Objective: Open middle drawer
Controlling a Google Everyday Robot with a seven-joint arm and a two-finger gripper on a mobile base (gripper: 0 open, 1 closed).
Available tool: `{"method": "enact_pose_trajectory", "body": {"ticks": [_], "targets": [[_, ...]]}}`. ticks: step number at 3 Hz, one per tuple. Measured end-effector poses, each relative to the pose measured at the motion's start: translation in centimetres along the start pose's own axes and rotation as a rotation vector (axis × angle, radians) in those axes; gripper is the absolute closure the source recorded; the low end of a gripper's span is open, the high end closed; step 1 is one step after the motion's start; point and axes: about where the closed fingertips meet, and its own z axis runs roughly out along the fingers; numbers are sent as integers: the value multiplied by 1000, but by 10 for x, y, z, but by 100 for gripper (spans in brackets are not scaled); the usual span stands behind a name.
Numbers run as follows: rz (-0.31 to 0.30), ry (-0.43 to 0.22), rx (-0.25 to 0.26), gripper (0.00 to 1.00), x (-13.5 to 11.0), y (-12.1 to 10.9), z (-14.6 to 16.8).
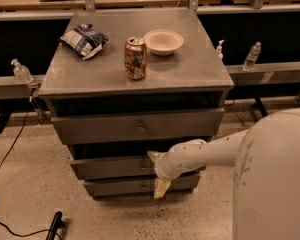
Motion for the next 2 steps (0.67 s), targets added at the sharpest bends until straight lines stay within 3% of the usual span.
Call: {"method": "enact_pose_trajectory", "body": {"ticks": [1,2], "targets": [[27,26,20,11,32,-15,5],[63,35,2,27,67,-32,26]]}}
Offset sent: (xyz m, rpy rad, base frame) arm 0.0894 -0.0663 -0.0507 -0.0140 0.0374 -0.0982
